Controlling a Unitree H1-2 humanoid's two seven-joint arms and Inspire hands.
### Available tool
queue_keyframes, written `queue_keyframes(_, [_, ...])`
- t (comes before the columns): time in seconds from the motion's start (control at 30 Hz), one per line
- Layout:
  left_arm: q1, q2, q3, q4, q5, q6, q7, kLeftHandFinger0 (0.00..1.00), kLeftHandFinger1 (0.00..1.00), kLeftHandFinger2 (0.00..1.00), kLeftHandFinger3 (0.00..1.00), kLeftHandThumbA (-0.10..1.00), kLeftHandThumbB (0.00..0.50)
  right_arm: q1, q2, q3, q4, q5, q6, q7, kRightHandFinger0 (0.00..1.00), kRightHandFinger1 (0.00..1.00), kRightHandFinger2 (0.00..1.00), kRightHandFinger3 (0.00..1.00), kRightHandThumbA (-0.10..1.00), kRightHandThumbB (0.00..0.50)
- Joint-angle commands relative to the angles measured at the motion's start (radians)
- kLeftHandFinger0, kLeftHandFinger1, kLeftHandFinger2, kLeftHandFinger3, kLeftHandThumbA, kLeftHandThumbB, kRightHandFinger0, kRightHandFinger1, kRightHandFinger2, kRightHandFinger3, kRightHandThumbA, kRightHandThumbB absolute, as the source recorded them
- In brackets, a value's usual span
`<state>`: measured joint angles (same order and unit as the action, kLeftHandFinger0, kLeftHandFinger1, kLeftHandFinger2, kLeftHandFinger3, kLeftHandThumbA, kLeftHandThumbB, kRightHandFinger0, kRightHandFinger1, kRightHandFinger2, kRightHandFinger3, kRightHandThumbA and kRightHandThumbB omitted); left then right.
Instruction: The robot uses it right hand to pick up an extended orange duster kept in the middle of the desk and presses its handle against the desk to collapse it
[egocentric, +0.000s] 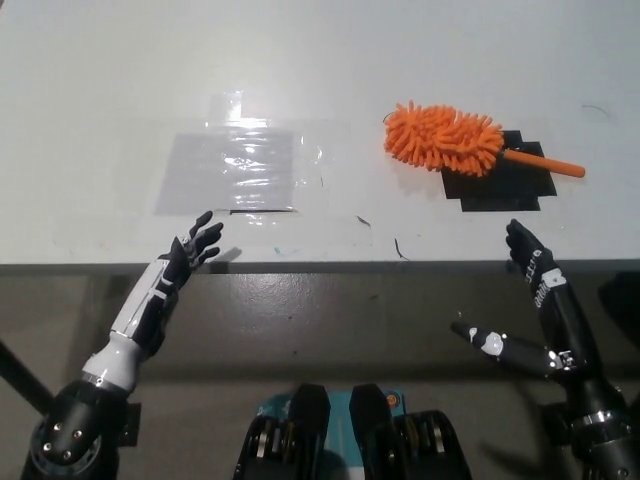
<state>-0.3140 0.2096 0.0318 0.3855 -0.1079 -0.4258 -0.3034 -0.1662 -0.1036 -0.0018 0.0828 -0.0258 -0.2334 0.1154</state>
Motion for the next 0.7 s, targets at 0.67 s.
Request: queue_keyframes(0.67, [0.096,0.04,-0.013,-0.089,-0.042,0.003,-0.022,1.0,1.0,1.0,1.0,1.0,0.332,0.043,-0.02,0.033,-0.015,0.118,0.104,0.1,1.0,1.0,1.0,1.0,1.0,0.201])
